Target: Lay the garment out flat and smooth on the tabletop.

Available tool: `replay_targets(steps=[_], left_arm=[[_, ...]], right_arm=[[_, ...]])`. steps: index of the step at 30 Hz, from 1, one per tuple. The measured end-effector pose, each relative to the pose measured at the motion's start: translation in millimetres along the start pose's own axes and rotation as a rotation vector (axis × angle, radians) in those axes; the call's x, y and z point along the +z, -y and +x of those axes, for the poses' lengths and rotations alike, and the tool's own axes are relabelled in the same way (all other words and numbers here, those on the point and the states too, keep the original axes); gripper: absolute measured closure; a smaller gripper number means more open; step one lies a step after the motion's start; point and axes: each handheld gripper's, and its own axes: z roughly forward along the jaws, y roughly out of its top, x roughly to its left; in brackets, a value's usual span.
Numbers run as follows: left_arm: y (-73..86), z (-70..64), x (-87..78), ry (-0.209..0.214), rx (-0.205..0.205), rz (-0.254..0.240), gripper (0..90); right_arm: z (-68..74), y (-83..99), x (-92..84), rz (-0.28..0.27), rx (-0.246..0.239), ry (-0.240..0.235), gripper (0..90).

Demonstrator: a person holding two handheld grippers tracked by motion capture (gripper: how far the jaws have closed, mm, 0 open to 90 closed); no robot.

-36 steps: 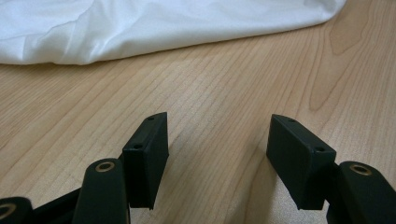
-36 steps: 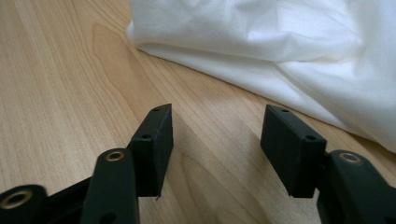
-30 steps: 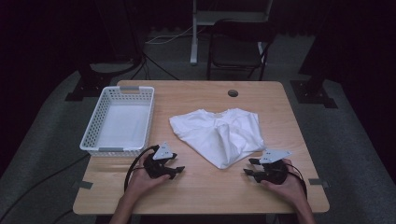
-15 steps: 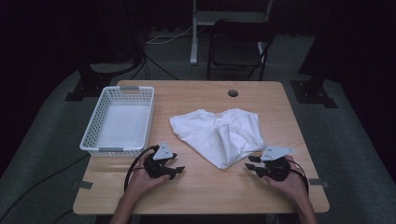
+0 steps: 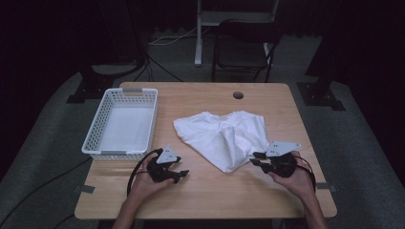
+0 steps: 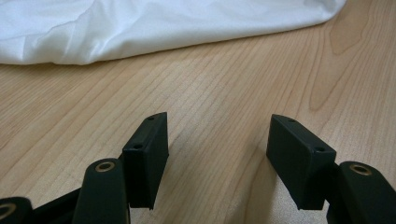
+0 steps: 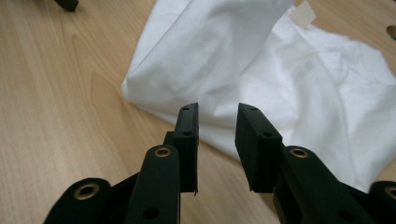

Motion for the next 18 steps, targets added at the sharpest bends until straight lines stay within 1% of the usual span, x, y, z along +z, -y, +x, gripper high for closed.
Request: replay_targets(steps=[6,12,13,18], left_arm=[[0.0,0.0,0.0,0.000,0.000,0.000,39.6],[0.0,-0.1,0.0,0.000,0.000,0.000,39.6],[0.0,-0.1,0.0,0.000,0.000,0.000,39.6],[0.0,-0.2,0.1,0.000,-0.002,-0.002,39.6]], right_arm=[[-8.6,-8.3,2.0,-0.004,0.000,0.009,70.4],[-18.8,-13.8,6.6,0.006,0.005,0.021,70.4],[-18.8,-13.8,6.6,0.006,0.005,0.021,70.4],[-29.3,-19.1,11.3,0.009,0.015,0.034,70.4]])
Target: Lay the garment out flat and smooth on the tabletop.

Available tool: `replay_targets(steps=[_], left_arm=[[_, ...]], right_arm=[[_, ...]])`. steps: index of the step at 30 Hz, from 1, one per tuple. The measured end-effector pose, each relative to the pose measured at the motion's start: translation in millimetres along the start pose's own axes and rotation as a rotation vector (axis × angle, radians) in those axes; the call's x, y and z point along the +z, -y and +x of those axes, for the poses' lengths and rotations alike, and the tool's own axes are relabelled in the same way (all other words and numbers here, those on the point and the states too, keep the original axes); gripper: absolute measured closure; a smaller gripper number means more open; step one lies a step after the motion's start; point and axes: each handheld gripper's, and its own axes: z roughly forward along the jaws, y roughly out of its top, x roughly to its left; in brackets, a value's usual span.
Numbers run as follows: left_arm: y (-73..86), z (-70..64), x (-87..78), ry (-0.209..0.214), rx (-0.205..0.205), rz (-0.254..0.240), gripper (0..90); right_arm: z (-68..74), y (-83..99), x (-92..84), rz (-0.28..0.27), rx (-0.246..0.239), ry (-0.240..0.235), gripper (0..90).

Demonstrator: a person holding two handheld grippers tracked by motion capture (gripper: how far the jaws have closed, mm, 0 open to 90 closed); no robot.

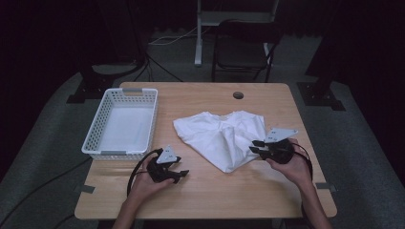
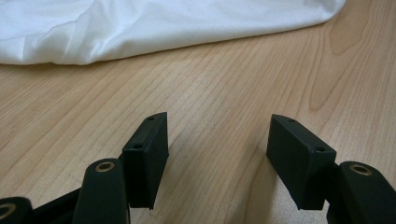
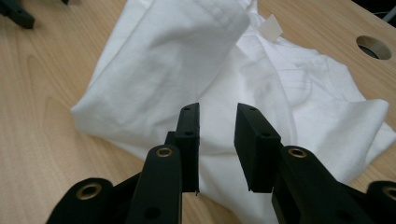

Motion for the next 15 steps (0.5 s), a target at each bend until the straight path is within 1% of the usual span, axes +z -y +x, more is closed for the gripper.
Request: replay_targets(steps=[3,5,9,15], left_arm=[[0.0,0.0,0.0,0.000,0.000,0.000,39.6],[0.0,0.1,-0.1,0.000,0.002,0.001,39.6],[0.0,0.1,-0.1,0.000,0.003,0.002,39.6],[0.0,0.2,-0.1,0.001,0.001,0.001,39.6]], right_arm=[[-4.6,-2.8,3.5,0.007,-0.001,0.010,70.0],[-5.0,-3.7,4.6,0.014,-0.006,0.018,69.9],[-9.9,-7.1,10.1,0.025,-0.005,0.020,69.9],[-15.4,-12.1,13.8,0.023,-0.002,0.026,69.3]])
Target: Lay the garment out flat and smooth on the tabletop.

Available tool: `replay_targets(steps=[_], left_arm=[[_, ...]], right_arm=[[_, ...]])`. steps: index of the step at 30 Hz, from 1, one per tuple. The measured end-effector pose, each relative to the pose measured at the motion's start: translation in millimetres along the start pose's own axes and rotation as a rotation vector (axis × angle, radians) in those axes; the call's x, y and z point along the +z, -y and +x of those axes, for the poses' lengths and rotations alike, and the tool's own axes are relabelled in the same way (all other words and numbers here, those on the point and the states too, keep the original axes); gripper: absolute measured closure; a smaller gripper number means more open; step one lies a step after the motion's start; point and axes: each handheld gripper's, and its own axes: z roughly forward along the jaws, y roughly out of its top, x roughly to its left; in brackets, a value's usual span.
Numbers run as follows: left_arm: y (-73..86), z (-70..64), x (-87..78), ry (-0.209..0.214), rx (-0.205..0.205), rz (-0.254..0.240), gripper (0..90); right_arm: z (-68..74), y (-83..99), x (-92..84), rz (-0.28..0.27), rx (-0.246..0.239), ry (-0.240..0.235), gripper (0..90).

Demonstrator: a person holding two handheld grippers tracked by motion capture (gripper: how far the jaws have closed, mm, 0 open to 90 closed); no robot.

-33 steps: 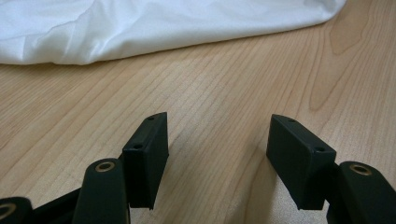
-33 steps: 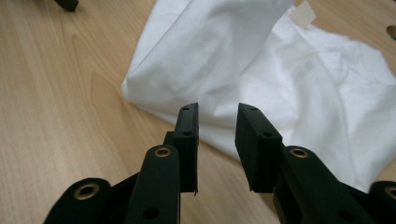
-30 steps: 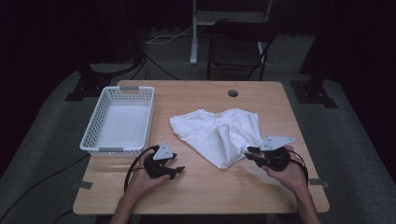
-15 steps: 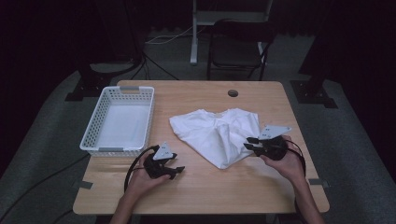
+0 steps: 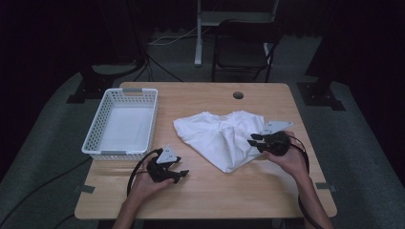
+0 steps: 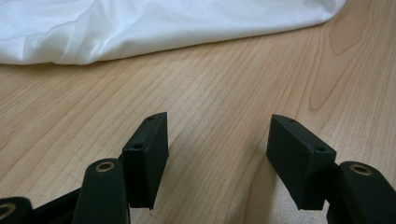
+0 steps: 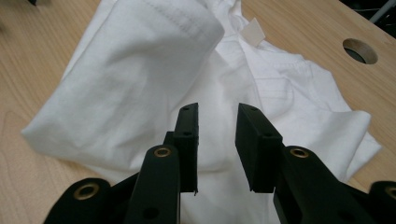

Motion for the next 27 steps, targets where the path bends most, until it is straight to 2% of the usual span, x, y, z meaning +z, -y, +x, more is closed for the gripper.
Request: replay_targets(steps=[9,15,23,27], left_arm=[[0.0,0.1,0.0,-0.001,0.002,0.000,39.6],[0.0,-0.1,-0.1,-0.001,0.000,0.001,39.6],[0.0,-0.1,0.0,-0.001,0.000,0.000,39.6],[0.0,-0.2,-0.1,-0.002,0.001,0.001,39.6]], right_arm=[[-10.1,-4.5,6.2,0.004,0.008,0.007,69.4],[-20.0,-5.7,18.9,0.025,0.029,0.009,69.4],[-25.3,-9.7,30.9,0.042,0.035,0.006,69.5],[-33.8,-14.1,39.1,0.046,0.059,-0.001,68.7]])
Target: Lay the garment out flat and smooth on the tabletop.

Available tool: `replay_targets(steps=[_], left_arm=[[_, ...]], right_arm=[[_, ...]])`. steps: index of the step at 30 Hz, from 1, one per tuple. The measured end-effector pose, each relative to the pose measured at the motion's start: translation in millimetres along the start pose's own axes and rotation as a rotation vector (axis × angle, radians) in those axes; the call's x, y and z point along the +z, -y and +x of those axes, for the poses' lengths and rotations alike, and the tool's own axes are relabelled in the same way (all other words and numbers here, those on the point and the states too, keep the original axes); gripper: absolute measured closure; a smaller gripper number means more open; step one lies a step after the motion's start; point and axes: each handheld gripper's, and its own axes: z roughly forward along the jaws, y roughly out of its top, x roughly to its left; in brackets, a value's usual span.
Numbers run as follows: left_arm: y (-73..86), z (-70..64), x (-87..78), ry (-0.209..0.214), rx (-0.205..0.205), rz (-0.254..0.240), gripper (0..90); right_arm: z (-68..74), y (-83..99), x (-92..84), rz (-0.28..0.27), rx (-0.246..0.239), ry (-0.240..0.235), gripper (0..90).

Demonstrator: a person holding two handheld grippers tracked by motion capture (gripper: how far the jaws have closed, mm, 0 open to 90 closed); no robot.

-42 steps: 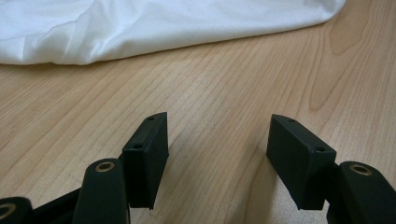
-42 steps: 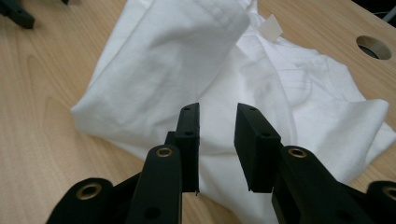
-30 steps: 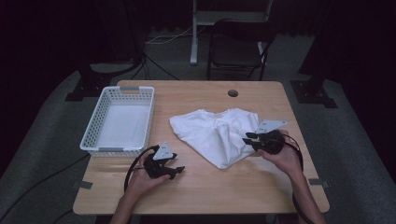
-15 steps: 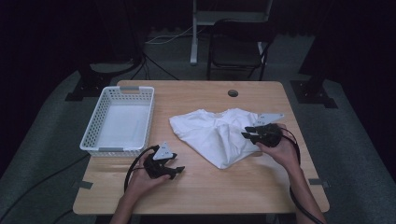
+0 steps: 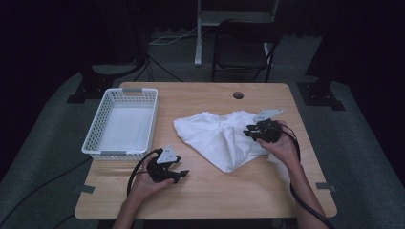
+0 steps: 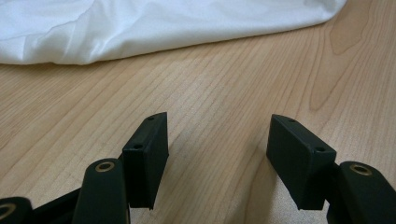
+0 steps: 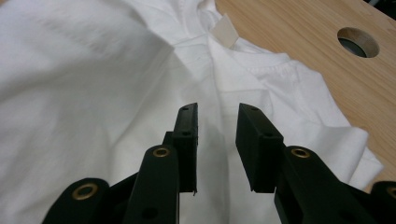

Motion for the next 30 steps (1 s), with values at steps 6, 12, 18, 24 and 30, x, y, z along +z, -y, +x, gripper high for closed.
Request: replay_targets(steps=[6,12,18,24,30], left_arm=[[0.0,0.0,0.0,0.000,0.000,0.000,39.5],[0.1,-0.2,0.0,0.000,-0.001,0.000,39.1],[0.2,-0.6,0.3,-0.001,-0.006,-0.005,38.9],[0.1,-0.6,0.2,-0.001,-0.005,-0.004,38.9],[0.1,-0.5,0.1,0.000,-0.004,-0.002,38.9]], right_arm=[[-4.4,-10.2,12.1,0.024,0.008,-0.014,68.7],[-4.3,-13.4,21.9,0.047,0.005,-0.029,67.9],[-2.5,-15.4,34.6,0.086,0.000,-0.043,68.7],[-1.1,-15.5,35.7,0.094,-0.008,-0.046,71.7],[-1.0,-16.5,35.9,0.101,-0.018,-0.047,81.5]])
